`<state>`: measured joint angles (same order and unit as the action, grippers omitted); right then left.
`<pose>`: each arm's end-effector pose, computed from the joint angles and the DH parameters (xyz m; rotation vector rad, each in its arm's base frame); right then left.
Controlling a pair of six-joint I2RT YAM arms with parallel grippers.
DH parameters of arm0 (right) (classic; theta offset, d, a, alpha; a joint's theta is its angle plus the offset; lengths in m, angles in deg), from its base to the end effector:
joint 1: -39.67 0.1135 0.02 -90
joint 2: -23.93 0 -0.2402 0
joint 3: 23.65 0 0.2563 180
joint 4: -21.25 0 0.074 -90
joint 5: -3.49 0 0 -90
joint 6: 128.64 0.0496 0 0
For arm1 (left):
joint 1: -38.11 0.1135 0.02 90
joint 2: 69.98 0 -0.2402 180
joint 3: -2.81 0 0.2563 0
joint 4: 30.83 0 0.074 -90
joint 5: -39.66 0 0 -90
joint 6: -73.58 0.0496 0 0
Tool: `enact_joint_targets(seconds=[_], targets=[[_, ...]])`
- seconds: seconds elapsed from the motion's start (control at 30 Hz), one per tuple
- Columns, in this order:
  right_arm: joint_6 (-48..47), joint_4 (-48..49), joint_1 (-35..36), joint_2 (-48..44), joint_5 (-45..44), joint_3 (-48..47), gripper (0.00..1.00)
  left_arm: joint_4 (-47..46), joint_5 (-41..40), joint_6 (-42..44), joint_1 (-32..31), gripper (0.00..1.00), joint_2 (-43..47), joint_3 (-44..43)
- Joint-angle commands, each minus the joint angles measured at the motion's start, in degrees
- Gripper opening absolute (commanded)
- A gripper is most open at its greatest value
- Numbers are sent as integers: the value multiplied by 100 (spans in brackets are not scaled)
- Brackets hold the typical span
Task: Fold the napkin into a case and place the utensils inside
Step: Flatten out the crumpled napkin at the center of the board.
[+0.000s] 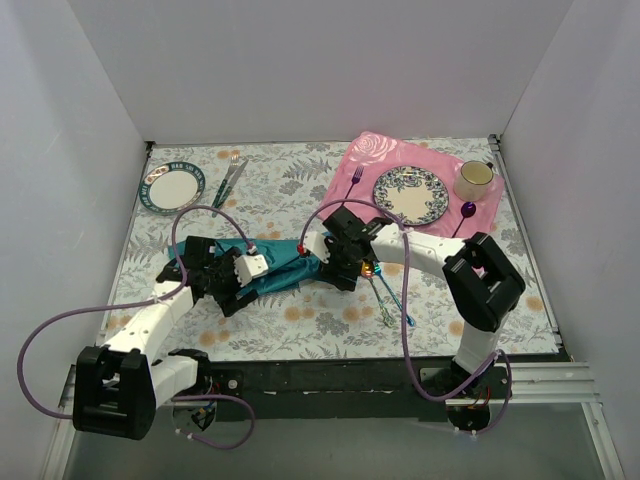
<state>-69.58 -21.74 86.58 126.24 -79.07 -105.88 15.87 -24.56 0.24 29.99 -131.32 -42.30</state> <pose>0.2465 0.2729 0.1504 -1.7177 2.0604 0.2619 0.1998 -0.0503 0.1470 0.6948 2.4980 -0.5444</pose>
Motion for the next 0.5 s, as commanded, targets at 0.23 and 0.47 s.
enact_joint_targets(seconds=[0.23, 0.47], targets=[[-149, -201, -156, 562, 248, -83, 32, -495, -275, -207, -383, 80, -360, 151], [-44, -412, -156, 221, 661, -268, 1, -164, -504, -243, -471, 20, -55, 21]])
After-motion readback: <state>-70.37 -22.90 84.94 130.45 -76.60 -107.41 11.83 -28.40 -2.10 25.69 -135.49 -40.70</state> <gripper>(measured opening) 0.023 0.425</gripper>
